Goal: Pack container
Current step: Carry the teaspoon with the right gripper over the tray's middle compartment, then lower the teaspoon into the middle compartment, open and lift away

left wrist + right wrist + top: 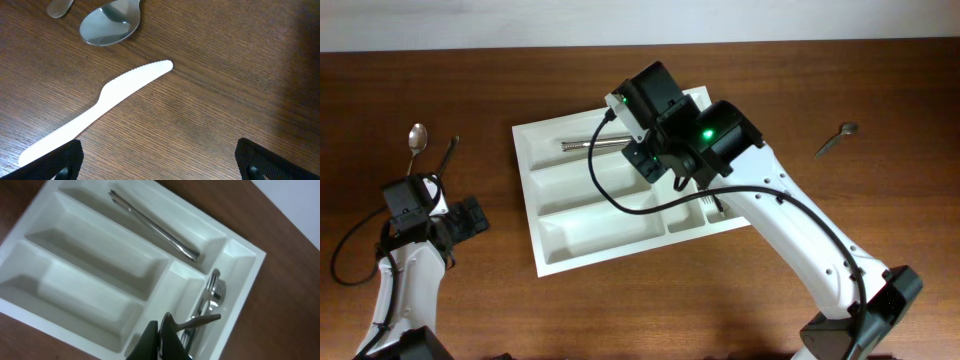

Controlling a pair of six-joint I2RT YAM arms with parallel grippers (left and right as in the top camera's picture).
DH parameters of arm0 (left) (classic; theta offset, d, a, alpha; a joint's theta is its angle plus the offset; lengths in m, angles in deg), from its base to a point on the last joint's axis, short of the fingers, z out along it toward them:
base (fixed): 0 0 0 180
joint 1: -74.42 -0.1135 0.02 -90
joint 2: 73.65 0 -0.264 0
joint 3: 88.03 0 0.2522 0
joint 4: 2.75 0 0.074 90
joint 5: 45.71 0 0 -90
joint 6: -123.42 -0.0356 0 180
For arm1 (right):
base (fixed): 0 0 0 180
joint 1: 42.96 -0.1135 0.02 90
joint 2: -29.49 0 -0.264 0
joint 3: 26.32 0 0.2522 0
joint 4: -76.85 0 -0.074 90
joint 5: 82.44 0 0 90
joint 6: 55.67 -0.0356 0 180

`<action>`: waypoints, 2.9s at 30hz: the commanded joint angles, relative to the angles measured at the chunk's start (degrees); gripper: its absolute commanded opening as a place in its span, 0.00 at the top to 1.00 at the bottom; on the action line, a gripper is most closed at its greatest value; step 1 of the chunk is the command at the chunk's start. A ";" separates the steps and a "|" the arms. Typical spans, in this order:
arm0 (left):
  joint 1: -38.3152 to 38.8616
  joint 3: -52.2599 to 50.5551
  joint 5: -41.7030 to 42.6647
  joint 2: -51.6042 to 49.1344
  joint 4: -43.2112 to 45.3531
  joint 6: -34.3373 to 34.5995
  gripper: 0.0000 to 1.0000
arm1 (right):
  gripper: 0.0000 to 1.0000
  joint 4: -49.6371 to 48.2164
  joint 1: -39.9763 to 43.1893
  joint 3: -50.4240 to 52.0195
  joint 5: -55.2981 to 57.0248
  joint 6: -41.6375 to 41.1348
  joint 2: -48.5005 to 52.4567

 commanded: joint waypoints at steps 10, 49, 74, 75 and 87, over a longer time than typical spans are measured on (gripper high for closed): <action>-0.31 1.05 -0.13 -0.28 -0.07 -0.72 0.01 | 0.96 4.24 -2.16 5.90 1.16 0.17 -1.09; -0.31 1.05 -0.13 -0.28 -0.09 -0.72 0.01 | 0.96 -1.70 7.32 13.49 -25.77 44.26 0.17; -0.31 1.05 -0.13 -0.28 -0.09 -0.72 0.01 | 0.96 -0.85 14.58 13.90 -31.54 57.51 10.71; -0.31 1.05 -0.13 -0.28 -0.09 -0.72 0.01 | 0.96 -0.94 14.60 13.90 -31.54 57.48 11.02; -0.31 1.05 -0.13 -0.28 -0.09 -0.72 0.01 | 0.96 -0.94 14.60 13.90 -31.54 57.46 11.78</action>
